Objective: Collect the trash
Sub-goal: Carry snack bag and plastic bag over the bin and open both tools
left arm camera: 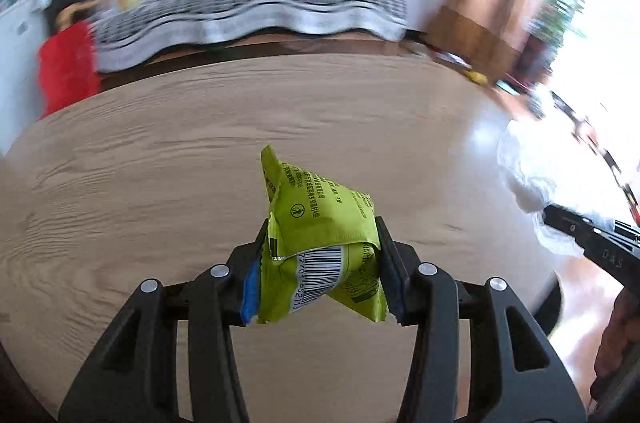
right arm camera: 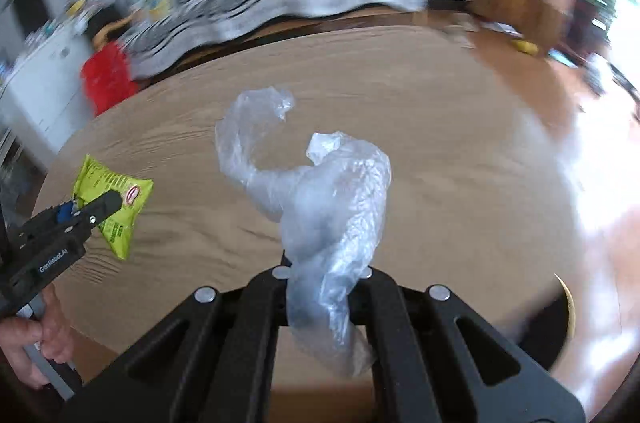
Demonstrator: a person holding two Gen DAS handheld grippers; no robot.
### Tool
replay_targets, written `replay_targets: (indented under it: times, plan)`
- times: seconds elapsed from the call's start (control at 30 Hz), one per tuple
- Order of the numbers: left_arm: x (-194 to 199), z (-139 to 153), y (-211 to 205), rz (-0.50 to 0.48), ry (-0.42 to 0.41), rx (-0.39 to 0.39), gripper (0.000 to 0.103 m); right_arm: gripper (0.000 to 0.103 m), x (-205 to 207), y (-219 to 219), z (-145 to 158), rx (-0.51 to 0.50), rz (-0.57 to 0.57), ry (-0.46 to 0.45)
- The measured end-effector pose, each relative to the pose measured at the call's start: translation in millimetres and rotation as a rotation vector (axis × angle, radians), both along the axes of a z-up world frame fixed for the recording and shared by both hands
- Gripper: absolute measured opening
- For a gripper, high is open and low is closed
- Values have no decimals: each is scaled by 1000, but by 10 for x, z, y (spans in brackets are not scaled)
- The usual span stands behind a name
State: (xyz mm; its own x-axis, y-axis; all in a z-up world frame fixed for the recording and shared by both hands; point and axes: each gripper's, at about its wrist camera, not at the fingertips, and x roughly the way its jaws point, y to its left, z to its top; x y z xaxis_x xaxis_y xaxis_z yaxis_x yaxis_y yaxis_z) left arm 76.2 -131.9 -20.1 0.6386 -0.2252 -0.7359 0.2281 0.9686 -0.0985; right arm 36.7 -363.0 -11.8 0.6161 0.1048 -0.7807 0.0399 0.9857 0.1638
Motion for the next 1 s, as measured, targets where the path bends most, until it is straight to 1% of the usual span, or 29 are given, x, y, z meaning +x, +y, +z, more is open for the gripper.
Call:
replay_targets:
  times: [0.07, 0.1, 0.13, 0.17, 0.23, 0.27, 0.33, 0.4, 0.5, 0.6, 0.73, 0.77, 0.87, 1.0]
  plan:
    - [-146, 2, -446, -78, -2, -4, 47, 2, -371, -489, 7, 8, -92, -16]
    - [-251, -6, -762, -134, -3, -5, 47, 2, -540, -724, -11, 2, -145, -18]
    - [-327, -16, -993, -176, -6, -6, 47, 2, -687, -944, -54, 2, -192, -13]
    - [-434, -39, -1321, -236, -7, -8, 47, 2, -824, -1163, -113, 9, -240, -4]
    - [-577, -104, -1759, -315, 0, -20, 47, 2, -1100, -1611, -261, 37, -336, 30]
    - [-669, -168, -2054, -367, 16, -30, 47, 2, -1200, -1786, -322, 48, -369, 45]
    - [-803, -304, -2482, -428, 45, -47, 47, 2, -1387, -2137, -431, 55, -437, 71]
    - [-886, -445, -2813, -466, 73, -59, 47, 2, -1533, -2455, -543, 80, -491, 98]
    - [-999, -672, -3252, -514, 113, -75, 47, 2, -1619, -2711, -677, 104, -535, 127]
    - [-1039, -881, -3477, -536, 130, -58, 47, 2, -1633, -2894, -816, 136, -556, 152]
    - [-952, -1060, -3600, -533, 158, -43, 47, 2, -1547, -2985, -867, 153, -545, 175]
    - [-878, -1084, -3607, -534, 166, -44, 47, 2, -1588, -3036, -888, 152, -544, 176]
    - [-813, -1148, -3629, -548, 159, -36, 47, 2, -1567, -3086, -941, 159, -554, 190]
    - [-725, -1204, -3696, -552, 170, -27, 47, 2, -1555, -3131, -995, 158, -556, 199]
